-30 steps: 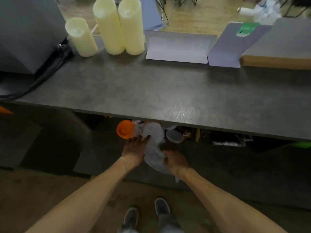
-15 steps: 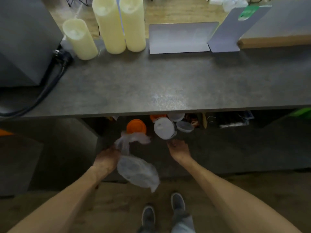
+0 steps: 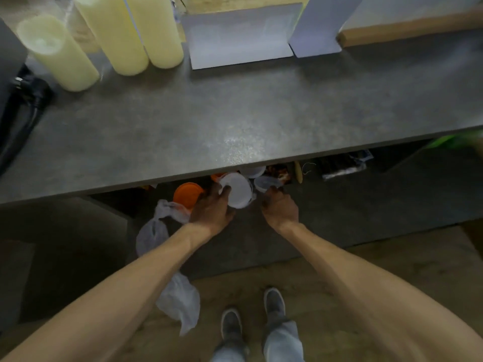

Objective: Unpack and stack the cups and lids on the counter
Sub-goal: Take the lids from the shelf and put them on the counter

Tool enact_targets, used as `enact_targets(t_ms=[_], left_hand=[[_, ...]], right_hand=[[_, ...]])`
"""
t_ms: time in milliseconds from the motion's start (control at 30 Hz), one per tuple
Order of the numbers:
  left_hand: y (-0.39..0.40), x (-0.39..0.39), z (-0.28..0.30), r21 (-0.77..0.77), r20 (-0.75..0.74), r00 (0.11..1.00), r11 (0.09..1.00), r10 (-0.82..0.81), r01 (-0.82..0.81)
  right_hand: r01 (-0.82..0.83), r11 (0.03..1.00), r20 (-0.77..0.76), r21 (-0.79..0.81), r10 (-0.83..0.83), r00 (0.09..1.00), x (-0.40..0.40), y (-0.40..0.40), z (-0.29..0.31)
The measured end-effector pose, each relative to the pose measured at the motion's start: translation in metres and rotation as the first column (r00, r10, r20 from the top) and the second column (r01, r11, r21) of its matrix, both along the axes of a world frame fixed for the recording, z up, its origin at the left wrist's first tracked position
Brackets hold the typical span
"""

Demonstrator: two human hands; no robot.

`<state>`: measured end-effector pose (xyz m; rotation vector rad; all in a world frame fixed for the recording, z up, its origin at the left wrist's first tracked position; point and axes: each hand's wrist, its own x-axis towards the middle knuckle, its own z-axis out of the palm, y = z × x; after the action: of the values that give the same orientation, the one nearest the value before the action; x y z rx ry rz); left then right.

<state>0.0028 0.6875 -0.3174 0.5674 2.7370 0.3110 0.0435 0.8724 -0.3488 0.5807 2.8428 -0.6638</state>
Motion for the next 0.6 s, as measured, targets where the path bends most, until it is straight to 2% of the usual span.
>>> enact_targets(t_ms=[67, 167, 300, 467, 600], left_hand=[[0.022, -0.006, -0.018, 0.044, 0.036, 0.995, 0.995, 0.087, -0.089], [0.041, -0.011, -0.048, 0.074, 0.000, 0.984, 0.981, 0.180, -0.179], [0.051, -0.013, -0.077, 0.157, -0.001, 0.969, 0.957, 0.246, -0.243], [0.054, -0.009, -0.100, 0.245, -0.128, 0.956, 0.942, 0.264, -0.228], [0.050, -0.006, -0.104, 0.312, -0.132, 0.952, 0.923, 0.276, -0.224]], right_hand=[[-0.002, 1.000, -0.032, 0.005, 0.002, 0.999, -0.003, 0.014, -0.008], [-0.055, 0.998, -0.096, 0.014, 0.056, 0.994, -0.013, 0.028, -0.025], [-0.197, 0.978, -0.049, 0.074, 0.201, 0.978, -0.024, 0.035, -0.048], [-0.279, 0.949, -0.077, 0.144, 0.292, 0.953, -0.015, 0.039, -0.075], [-0.304, 0.944, -0.149, 0.131, 0.322, 0.935, -0.005, 0.042, -0.079]])
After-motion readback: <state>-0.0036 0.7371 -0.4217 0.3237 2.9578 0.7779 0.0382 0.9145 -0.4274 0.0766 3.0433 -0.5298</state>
